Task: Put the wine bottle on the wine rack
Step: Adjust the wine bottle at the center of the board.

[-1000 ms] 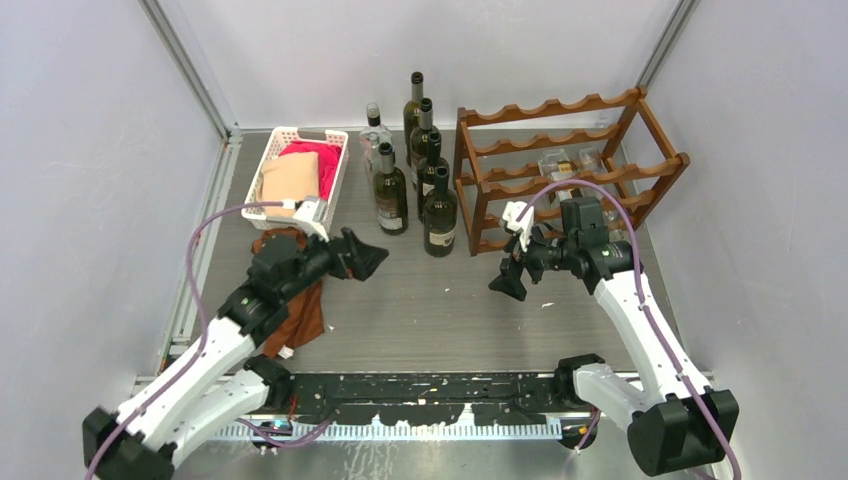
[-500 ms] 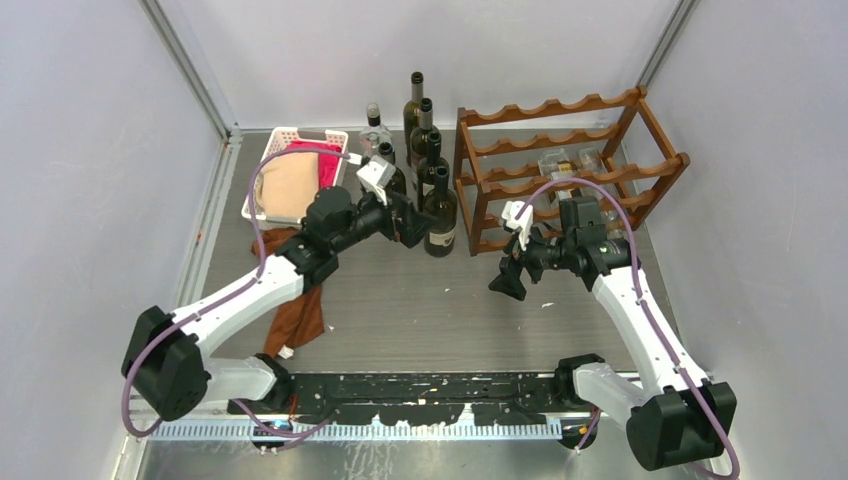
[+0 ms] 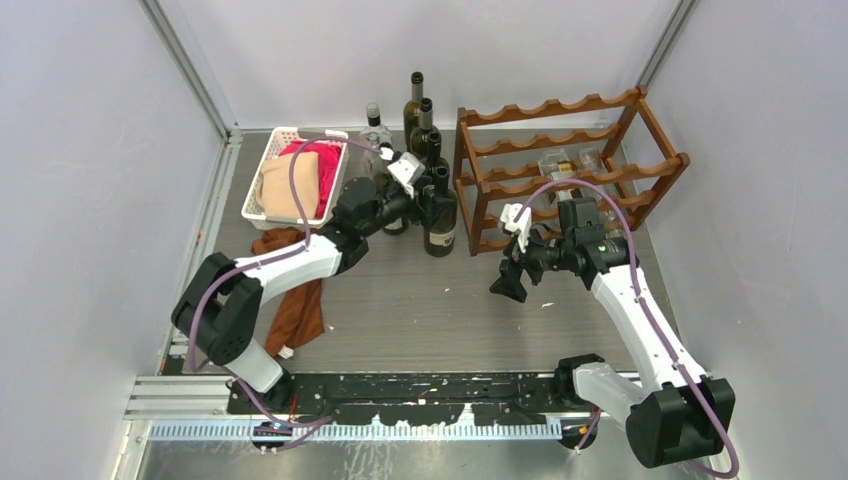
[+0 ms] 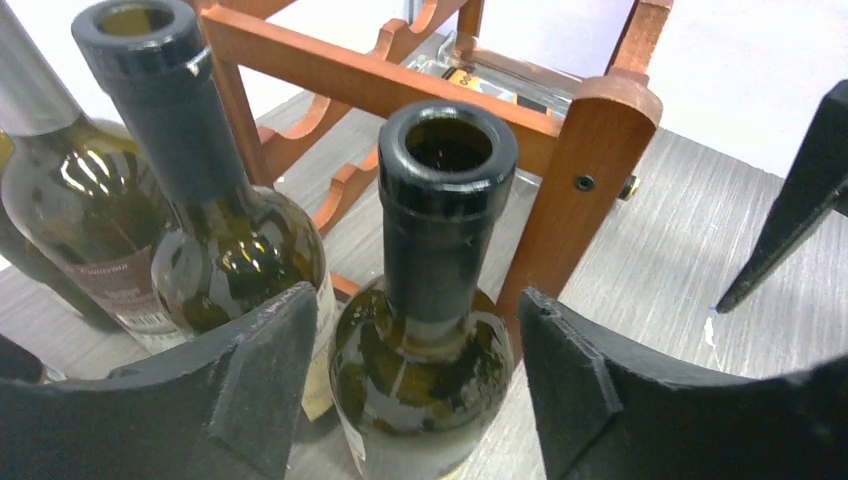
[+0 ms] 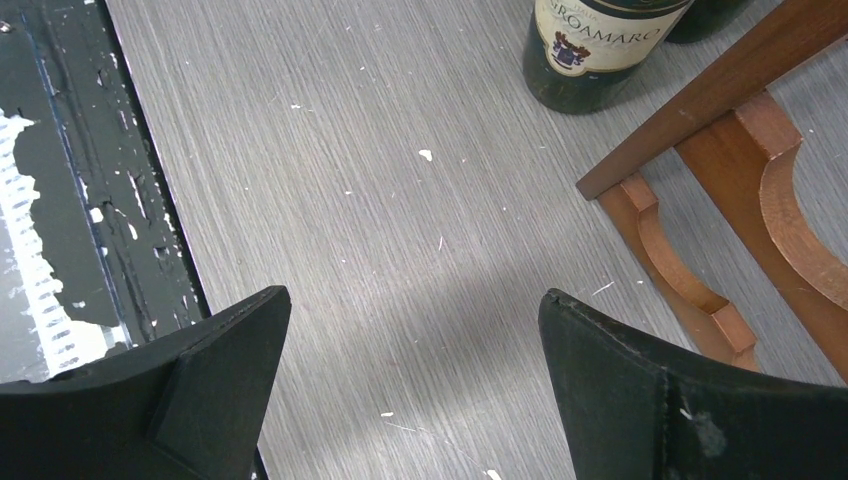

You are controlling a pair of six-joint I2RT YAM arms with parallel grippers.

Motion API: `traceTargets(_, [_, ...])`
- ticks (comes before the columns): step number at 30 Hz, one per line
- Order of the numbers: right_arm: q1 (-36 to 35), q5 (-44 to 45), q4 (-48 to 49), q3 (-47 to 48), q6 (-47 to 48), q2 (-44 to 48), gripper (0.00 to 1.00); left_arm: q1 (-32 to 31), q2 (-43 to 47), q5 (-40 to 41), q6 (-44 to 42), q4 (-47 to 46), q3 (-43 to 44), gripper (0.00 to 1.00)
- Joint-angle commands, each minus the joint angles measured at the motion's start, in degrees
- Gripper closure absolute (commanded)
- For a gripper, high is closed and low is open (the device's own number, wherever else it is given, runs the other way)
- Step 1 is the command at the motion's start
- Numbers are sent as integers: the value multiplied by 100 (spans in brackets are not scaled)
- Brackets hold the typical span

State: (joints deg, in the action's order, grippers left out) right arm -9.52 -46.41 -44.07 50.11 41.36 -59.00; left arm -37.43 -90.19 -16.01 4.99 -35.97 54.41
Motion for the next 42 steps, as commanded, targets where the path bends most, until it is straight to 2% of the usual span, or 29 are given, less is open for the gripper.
traceTargets(1, [29,-98,39,24,148,35,0,21,-121,21,-175,-865,457,30])
traceTargets(5, [31,-90,39,17,170,32,0,25,-295,-30,-127,-848,605,44])
traceTargets(9, [29,-79,31,14,192,31,0,21,-430,-127,-104,-824,697,53])
traceTargets(10, [29,-80,31,13,196,31,0,25,-445,-141,-111,-818,706,58])
traceTargets(13, [31,-71,17,15,212,38,0,21,-390,-231,-185,-726,704,90])
traceTargets(14, [34,-64,13,16,214,38,0,25,-313,-296,-228,-665,683,97])
traceTargets(15, [30,-63,13,17,222,38,0,24,-224,-366,-280,-602,655,99])
traceTargets(18, [31,-52,9,23,223,48,0,24,238,-569,-467,-133,564,100])
traceTargets(21, [31,-37,-12,42,223,60,0,25,872,-853,-926,811,641,100])
traceTargets(29, [67,212,31,189,-15,132,0,3,2139,-1189,-2512,4615,1235,100])
traceTargets(34, [173,634,386,234,-568,130,0,-160,2321,-1137,-3112,6789,1795,100])
traceTargets(37, [280,1037,685,262,-1011,124,0,-516,2326,-830,-3452,7422,1764,100])
traceTargets(42, [596,1555,1241,197,-1757,198,0,-1436,2083,-22,-4028,7712,1608,100])
